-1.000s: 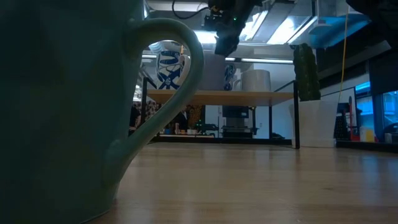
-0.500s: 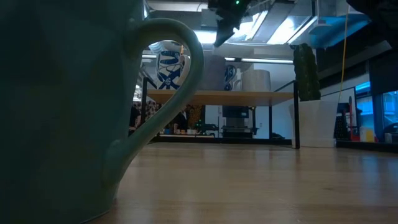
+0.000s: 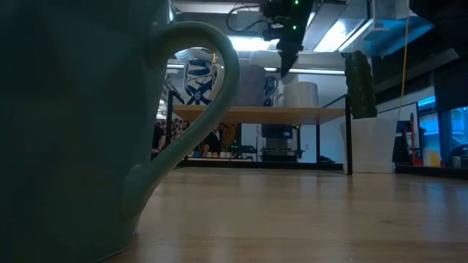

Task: Place coffee mugs
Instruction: Adjust the blue patterned mug on the shelf, then put the green mug on the shelf

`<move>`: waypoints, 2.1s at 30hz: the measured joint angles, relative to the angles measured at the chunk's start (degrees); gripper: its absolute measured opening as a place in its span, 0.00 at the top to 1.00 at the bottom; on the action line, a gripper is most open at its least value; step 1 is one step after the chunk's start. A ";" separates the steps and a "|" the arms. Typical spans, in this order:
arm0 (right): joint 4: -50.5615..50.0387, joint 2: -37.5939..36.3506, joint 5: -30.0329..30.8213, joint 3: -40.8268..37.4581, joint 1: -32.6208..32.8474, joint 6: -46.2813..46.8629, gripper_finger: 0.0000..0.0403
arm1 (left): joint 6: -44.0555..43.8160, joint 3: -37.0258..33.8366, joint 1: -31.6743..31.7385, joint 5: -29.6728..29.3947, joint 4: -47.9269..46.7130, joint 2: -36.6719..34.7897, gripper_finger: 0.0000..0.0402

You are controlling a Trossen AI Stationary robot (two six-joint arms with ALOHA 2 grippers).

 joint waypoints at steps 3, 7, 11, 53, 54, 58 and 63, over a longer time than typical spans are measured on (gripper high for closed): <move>1.44 0.04 -1.33 -2.13 -0.48 -0.32 0.99 | -0.01 0.00 0.00 -0.02 0.00 0.00 0.55; 4.46 0.04 -2.83 -3.99 -0.37 -0.54 0.98 | 0.01 0.00 0.00 -0.04 0.00 0.00 0.55; 6.89 0.17 -3.97 -6.25 -0.35 -0.68 1.00 | 0.01 0.00 0.00 -0.08 0.00 0.00 0.55; 7.01 -2.97 -35.41 -0.12 11.85 -6.29 1.00 | -0.14 0.00 0.00 -1.23 -0.42 -0.48 0.55; 6.85 -2.97 -36.11 -0.12 14.36 -6.51 1.00 | -0.60 0.00 -0.01 -1.22 -0.42 -0.46 0.55; 8.08 -2.95 -33.13 -1.94 26.41 -9.02 1.00 | -1.44 0.00 -0.02 -1.14 -0.42 -0.44 0.55; 11.95 -2.82 -20.16 -5.92 39.20 -7.50 1.00 | -2.73 0.00 -0.01 -0.95 -0.42 -0.44 0.55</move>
